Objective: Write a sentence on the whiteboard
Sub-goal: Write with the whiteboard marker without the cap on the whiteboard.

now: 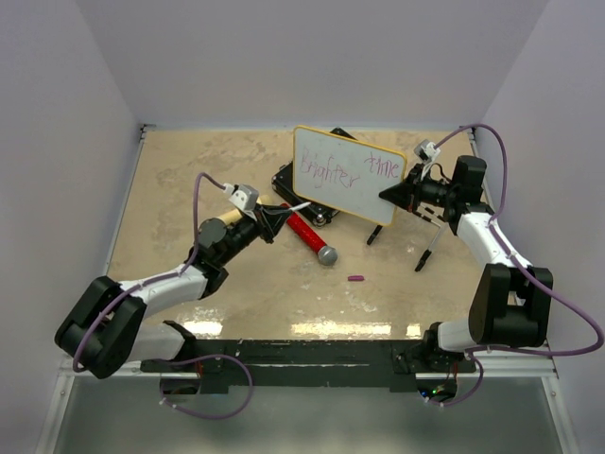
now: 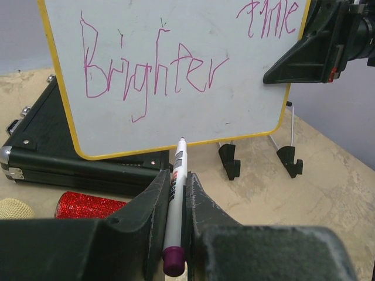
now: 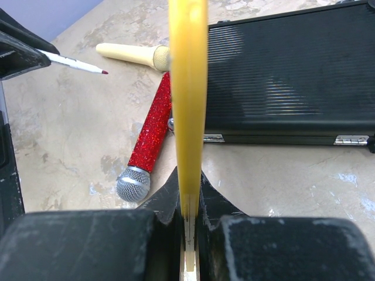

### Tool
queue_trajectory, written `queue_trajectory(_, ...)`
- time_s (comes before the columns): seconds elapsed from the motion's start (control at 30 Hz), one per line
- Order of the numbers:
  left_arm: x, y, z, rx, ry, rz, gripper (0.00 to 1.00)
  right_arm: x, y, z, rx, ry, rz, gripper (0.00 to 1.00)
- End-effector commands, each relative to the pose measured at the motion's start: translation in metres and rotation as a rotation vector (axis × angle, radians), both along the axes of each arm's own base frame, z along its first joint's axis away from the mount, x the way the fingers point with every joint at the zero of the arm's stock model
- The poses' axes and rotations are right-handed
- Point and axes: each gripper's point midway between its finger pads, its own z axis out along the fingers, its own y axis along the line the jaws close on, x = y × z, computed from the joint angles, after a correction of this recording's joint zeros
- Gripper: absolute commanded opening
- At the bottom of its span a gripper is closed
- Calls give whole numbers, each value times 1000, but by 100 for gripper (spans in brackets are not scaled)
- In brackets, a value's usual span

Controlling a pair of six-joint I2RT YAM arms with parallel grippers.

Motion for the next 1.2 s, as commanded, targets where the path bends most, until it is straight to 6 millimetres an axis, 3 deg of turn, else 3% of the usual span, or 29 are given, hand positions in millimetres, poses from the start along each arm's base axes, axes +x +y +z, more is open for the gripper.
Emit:
queue_trajectory(0.0,2,-9,25,-16,-135,-4,0,1,3,8,9,-30,23,0)
queue_trajectory(0.4,-4,-27,16,31,-174,2,0,-2,5,15,16,-45,29,0)
queue_trajectory(0.7,-16,-22,14,-14,-165,23,0,-2,4,12,14,-43,28,0)
queue_trajectory(1.17,-11,-20,11,-39,-105,63,0,-1,4,11,5,-50,27,0)
